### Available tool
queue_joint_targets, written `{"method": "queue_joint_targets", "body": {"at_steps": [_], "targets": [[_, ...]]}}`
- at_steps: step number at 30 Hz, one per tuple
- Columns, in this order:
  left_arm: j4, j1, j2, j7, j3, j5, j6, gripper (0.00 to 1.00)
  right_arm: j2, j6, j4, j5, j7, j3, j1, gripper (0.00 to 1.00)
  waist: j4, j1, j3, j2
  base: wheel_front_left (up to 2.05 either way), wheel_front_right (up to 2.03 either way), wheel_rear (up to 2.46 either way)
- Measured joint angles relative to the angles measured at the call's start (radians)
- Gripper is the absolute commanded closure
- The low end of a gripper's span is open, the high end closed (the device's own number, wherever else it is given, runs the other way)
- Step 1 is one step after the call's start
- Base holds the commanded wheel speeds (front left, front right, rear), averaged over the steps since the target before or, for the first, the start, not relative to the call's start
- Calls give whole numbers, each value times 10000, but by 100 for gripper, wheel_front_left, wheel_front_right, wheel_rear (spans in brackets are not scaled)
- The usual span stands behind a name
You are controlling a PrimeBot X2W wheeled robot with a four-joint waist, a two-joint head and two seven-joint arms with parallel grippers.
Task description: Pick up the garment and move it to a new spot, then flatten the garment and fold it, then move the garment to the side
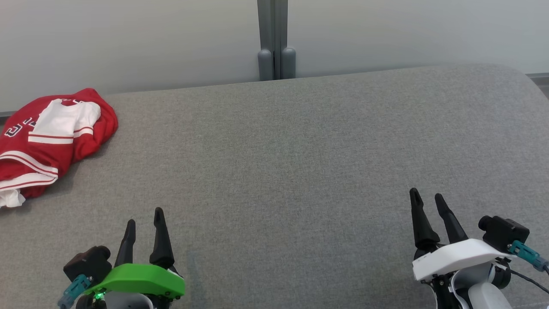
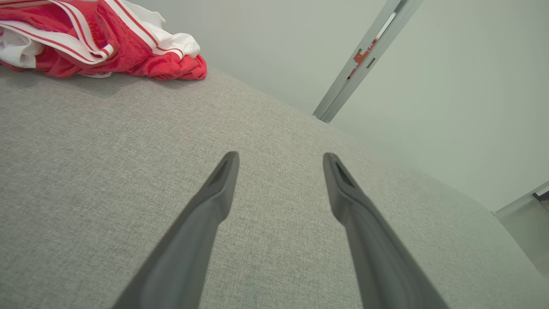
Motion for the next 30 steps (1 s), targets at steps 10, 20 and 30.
{"method": "queue_joint_targets", "body": {"at_steps": [10,20,30], "targets": [[299,5,6,-234,-46,1018,98,0,-10,0,107,-1139,-259,94,-9,0,0,0,0,0,0,0,0],[495,5,13,-481,-188,1839,245,0,-17,0,146,-2130,-499,178,-23,0,9,0,14,0,0,0,0],[700,0,23,-673,-297,2579,349,0,-25,0,167,-3064,-690,201,-34,0,20,0,19,0,0,0,0]]}}
